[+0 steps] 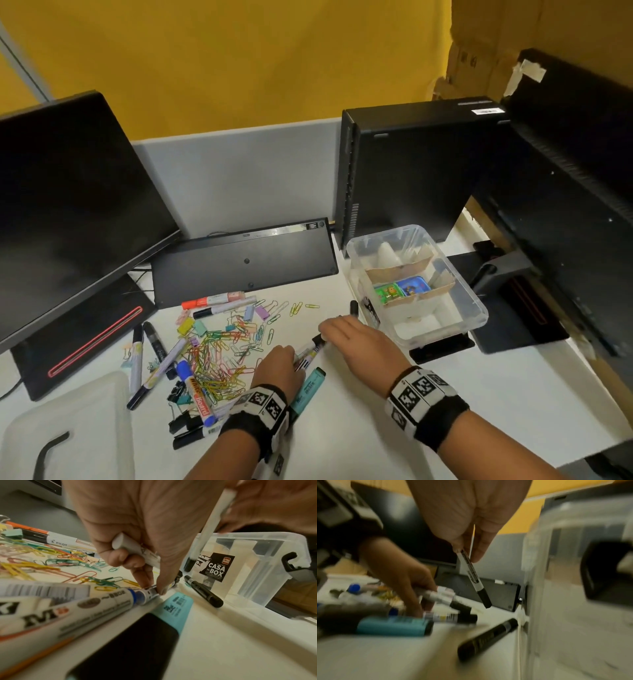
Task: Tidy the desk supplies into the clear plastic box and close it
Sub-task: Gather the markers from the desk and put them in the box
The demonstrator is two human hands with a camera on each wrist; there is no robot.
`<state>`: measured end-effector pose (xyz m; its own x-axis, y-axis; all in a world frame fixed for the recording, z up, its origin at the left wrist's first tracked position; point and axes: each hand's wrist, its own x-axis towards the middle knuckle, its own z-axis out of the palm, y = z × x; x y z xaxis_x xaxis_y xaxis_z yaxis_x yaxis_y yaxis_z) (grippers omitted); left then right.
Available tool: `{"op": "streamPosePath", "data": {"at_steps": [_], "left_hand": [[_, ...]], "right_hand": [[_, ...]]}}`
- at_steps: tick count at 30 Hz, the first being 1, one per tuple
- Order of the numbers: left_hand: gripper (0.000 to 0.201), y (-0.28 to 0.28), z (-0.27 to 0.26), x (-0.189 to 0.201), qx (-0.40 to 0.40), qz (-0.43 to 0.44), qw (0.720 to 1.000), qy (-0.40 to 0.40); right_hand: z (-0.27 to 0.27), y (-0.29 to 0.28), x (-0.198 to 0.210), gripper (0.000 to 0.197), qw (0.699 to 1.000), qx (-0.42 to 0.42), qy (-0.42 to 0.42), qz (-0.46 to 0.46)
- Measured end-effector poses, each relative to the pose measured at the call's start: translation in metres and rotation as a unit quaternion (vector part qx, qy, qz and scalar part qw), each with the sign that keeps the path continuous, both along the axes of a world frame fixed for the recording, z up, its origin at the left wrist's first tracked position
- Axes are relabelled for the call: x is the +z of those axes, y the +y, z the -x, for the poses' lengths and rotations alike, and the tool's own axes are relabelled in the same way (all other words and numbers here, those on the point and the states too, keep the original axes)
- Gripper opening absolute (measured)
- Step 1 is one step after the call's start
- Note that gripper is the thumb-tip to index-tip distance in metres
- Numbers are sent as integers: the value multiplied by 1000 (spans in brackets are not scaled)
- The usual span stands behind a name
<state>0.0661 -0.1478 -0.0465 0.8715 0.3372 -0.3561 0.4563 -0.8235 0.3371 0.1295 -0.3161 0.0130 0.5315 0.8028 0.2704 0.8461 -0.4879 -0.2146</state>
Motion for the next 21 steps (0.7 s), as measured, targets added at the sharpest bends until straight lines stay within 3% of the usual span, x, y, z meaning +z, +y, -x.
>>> {"op": "streamPosePath", "data": {"at_steps": [5,8,11,15,18,21], "left_hand": [[21,2,1,3,1,24,1000,-7],[18,7,5,7,36,81,995,-39],[19,17,13,13,52,120,989,-72],[16,26,24,25,41,150,984,-82],[19,27,30,33,40,156,983,-86],[15,25,35,41,27,158,983,-91]], "right_hand": [[-7,-18,51,34,988,-48,-28,-143],[-13,-39,74,31,982,-110,-21,-150],[-20,-55,87,34,984,-177,19,-26],[-31,-64,75,49,966,-178,71,174],[-46,-65,60,53,938,-196,123,258],[-61,-63,48,37,921,-193,175,290]]}}
